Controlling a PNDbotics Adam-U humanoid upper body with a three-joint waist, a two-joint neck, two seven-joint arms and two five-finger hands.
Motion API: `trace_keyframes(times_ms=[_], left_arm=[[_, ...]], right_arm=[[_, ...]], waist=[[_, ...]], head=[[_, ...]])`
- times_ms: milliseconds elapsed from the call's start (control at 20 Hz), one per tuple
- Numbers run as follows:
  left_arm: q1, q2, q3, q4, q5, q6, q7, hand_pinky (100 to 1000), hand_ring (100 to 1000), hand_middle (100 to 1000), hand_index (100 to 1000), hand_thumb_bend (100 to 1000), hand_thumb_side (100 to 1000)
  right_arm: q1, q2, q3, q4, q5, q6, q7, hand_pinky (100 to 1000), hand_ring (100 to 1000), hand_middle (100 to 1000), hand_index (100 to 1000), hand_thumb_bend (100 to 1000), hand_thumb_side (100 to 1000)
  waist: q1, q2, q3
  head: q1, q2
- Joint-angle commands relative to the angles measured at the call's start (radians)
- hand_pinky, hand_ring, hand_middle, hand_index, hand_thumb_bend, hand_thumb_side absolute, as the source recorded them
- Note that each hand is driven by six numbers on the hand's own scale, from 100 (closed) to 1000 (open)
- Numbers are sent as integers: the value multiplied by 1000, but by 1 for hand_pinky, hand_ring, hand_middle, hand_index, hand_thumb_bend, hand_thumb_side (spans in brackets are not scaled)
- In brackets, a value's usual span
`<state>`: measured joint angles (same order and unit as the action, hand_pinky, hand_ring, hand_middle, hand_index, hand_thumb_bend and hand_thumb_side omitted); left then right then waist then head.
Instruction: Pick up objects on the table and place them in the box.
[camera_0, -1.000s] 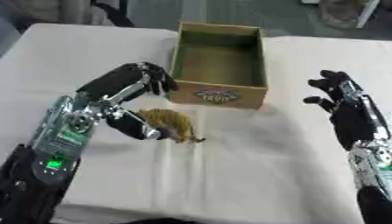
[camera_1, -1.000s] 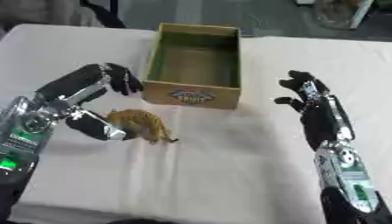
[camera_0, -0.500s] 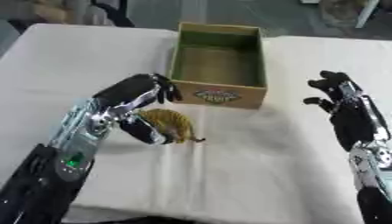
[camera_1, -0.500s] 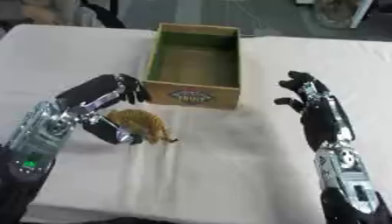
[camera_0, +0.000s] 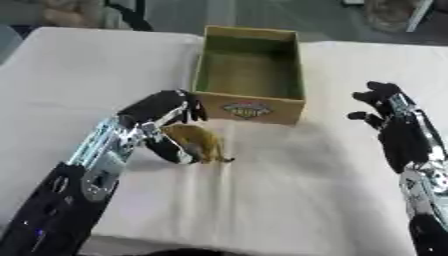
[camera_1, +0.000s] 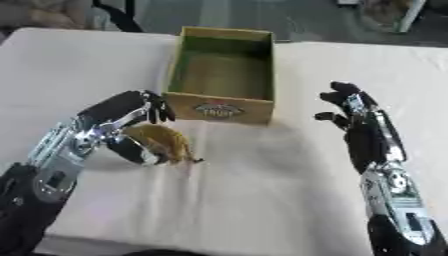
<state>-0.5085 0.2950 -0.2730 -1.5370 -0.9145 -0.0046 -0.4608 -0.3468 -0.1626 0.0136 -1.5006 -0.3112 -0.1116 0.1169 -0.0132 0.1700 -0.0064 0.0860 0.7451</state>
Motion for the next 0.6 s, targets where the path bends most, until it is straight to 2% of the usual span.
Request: trace_keyframes(times_ms=[50, 600], left_arm=[[-23, 3, 1, 18, -27, -1, 23, 595, 563, 554, 698, 642, 100], [-29, 0, -11, 86, -73, -14, 43, 567, 521, 510, 661, 635, 100]], right_arm=[[-11, -7, 0, -15, -3, -1, 2, 595, 825, 593, 757, 100, 605], [-10, -6, 1, -15, -3, 0, 3, 595, 825, 593, 757, 100, 602]], waist=[[1, -16, -2], [3, -16, -4]], head=[[3, 0], [1, -1]])
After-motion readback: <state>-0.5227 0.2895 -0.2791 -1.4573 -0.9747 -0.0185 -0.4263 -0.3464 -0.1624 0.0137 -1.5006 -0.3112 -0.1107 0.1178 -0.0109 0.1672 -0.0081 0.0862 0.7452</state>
